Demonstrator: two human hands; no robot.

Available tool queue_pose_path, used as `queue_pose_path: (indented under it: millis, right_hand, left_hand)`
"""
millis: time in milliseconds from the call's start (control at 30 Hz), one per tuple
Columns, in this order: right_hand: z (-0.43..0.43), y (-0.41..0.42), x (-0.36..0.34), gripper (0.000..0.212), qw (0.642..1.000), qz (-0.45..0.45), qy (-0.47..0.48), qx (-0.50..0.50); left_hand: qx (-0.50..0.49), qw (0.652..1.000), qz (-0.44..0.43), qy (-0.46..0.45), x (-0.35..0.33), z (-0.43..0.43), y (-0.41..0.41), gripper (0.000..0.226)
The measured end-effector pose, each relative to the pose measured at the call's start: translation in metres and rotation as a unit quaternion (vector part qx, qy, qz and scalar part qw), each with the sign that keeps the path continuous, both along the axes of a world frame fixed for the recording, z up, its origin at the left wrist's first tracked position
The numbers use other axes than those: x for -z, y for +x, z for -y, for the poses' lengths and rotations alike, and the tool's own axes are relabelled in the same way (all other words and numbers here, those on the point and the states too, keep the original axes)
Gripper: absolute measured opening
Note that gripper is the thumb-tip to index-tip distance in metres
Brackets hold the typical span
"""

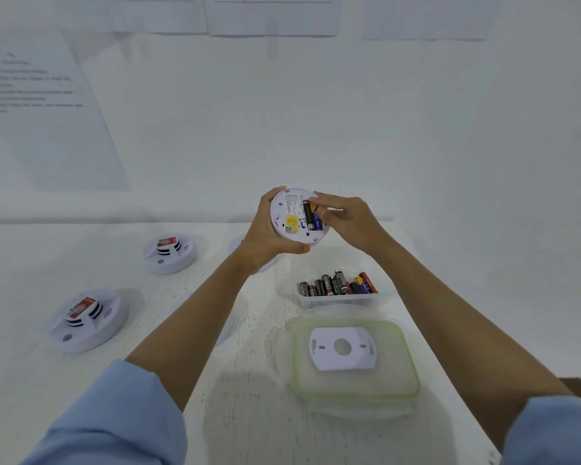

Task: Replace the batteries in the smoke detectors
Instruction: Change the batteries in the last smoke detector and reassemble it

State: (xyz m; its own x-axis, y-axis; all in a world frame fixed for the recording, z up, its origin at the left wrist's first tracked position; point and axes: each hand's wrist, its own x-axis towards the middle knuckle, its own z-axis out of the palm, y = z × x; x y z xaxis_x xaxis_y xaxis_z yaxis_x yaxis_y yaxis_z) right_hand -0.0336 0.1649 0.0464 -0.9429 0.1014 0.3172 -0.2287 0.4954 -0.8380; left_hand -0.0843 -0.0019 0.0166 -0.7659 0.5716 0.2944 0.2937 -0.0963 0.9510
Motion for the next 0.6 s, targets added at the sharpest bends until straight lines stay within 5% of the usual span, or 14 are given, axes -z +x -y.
queue_pose_path:
  millis: [500,600]
  right_hand:
    - [0.010,0.082,0.016,0.045,0.991,0.093,-0.081,-0.042]
    - [0.006,0.104,0.021,0.034,0.997,0.077,-0.016,-0.013]
  left_hand:
    - [-0.020,0.998,-0.004,-0.058,0.019,0.037,0.080,0.102]
    - [-0.038,0.997,0.000,-0.060,0.021,0.043,0.098,0.098]
